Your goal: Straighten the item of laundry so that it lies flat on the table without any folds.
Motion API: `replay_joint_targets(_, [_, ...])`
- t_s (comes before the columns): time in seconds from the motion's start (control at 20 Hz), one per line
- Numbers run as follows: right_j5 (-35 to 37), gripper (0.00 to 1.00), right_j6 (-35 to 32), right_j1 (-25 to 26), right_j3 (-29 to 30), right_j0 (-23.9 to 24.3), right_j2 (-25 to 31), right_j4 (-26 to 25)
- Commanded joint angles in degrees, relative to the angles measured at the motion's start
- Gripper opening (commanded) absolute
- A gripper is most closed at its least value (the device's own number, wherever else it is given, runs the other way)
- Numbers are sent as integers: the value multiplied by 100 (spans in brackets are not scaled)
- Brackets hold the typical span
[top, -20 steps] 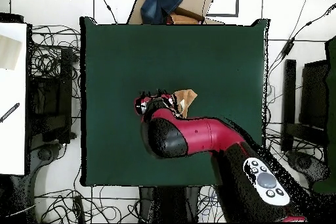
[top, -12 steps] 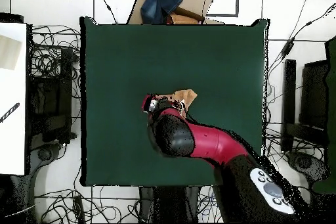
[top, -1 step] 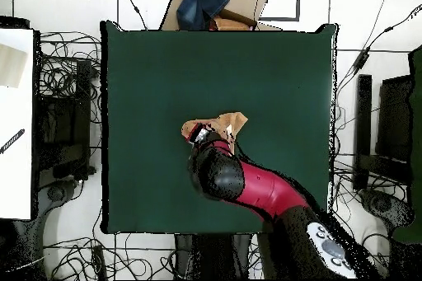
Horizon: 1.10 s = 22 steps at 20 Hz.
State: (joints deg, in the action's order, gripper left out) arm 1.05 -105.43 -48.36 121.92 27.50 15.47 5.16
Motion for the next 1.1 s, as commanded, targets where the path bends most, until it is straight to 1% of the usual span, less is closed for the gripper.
replay_joint_targets(0.05, [-824, 100, -1637, 23, 463, -671, -802, 319])
replay_joint_targets(0.1, [-899, 100, -1587, -11, 477, -662, -787, 242])
replay_joint_targets(0.25, [-487, 100, -1631, -120, 553, -826, -873, 488])
replay_joint_targets(0.35, [-437, 100, -1681, -105, 613, -844, -849, 578])
replay_joint_targets(0.45, [-456, 100, -1718, -17, 657, -748, -726, 615])
replay_joint_targets(0.6, [-381, 100, -1637, 121, 582, -682, -715, 693])
replay_joint_targets(0.7, [-479, 100, -1570, 200, 553, -592, -662, 656])
replay_joint_targets(0.75, [-512, 100, -1509, 208, 537, -561, -633, 609])
replay_joint_targets(0.85, [-399, 100, -1485, 145, 497, -681, -787, 723])
replay_joint_targets(0.95, [-288, 100, -1507, 89, 523, -649, -728, 777])
replay_joint_targets(1.1, [280, 100, -1578, -215, 314, -1155, -1239, 1219])
